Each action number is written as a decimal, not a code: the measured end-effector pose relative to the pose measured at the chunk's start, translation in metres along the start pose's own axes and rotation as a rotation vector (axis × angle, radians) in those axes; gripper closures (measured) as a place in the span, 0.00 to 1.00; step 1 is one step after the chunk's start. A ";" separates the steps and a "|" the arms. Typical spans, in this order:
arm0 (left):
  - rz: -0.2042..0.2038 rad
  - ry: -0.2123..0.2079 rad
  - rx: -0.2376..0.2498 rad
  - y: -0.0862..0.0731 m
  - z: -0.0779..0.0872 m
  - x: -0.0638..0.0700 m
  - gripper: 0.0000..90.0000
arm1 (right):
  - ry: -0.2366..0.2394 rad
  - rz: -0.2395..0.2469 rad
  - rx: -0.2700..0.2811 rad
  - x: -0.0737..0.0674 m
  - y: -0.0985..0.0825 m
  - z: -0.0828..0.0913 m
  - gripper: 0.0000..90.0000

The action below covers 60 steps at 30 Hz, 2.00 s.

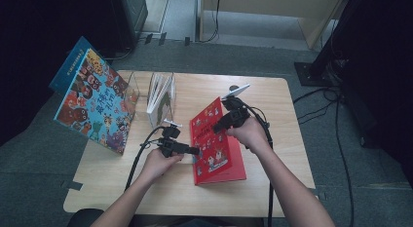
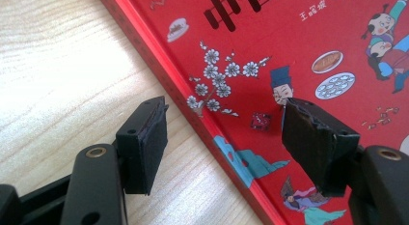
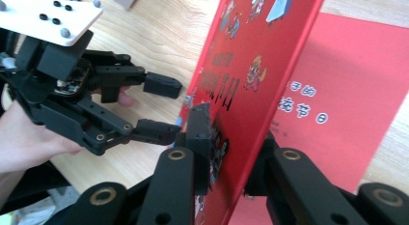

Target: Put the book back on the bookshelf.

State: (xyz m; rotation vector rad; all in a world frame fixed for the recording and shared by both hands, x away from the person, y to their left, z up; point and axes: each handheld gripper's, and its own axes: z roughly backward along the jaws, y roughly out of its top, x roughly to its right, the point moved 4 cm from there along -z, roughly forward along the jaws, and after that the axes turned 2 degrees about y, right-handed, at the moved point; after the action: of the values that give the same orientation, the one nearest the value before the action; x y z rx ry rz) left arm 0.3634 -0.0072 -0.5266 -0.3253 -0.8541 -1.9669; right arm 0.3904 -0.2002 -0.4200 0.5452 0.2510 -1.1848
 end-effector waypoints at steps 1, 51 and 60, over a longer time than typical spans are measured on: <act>-0.009 0.005 0.002 0.000 0.000 0.000 0.37 | 0.013 -0.004 -0.003 -0.001 0.001 0.001 0.90; -0.131 -0.059 0.091 0.024 0.023 0.029 0.33 | 0.168 0.027 0.102 -0.007 0.005 0.065 0.98; -0.103 -0.128 0.106 0.031 0.026 0.028 0.28 | 0.199 0.055 0.145 -0.013 0.001 0.071 0.98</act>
State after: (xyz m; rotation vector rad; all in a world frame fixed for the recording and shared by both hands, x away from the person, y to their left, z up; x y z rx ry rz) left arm 0.3722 -0.0178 -0.4792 -0.3536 -1.0722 -2.0032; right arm 0.3797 -0.2266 -0.3536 0.7940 0.3193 -1.1017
